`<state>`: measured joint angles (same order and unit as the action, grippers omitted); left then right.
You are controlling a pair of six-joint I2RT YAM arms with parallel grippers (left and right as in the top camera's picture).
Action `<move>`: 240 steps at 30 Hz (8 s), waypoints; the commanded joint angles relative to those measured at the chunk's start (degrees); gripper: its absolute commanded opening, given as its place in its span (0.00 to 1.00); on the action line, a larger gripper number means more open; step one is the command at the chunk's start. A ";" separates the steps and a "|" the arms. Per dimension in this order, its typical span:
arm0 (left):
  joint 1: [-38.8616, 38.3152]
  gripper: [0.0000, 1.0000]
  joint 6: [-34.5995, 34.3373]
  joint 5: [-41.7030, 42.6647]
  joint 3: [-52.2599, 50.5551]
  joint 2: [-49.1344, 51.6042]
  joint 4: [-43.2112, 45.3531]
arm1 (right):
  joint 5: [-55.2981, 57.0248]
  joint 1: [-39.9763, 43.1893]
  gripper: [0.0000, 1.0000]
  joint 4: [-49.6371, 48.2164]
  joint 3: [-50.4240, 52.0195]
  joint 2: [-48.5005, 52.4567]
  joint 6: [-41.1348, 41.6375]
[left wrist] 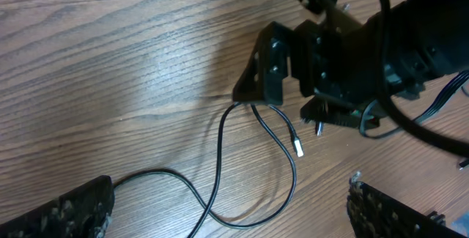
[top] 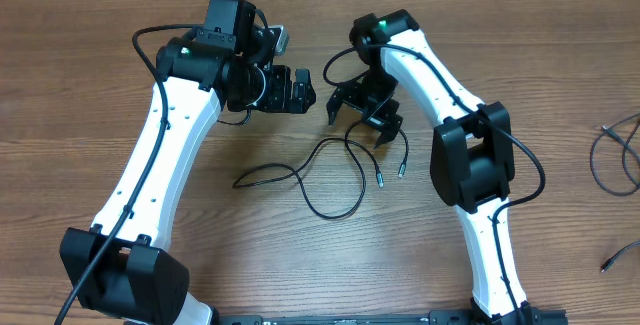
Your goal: Untangle cables
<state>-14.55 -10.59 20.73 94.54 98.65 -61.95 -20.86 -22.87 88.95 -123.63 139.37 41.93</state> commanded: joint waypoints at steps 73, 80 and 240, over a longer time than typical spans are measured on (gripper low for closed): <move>-0.15 1.00 0.26 -0.39 0.81 0.59 0.07 | 2.16 5.33 0.04 -12.20 6.34 -0.07 4.55; -0.15 1.00 0.26 -0.39 0.81 0.57 0.07 | 1.95 15.85 0.04 -13.14 -2.01 -0.07 4.52; -0.22 1.00 0.26 -0.39 0.81 -14.75 0.04 | 17.55 21.44 1.00 7.58 -22.62 -14.95 -9.64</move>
<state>-14.55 -10.57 20.73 94.54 86.39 -61.95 -3.18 -1.52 96.84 -146.23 125.10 32.77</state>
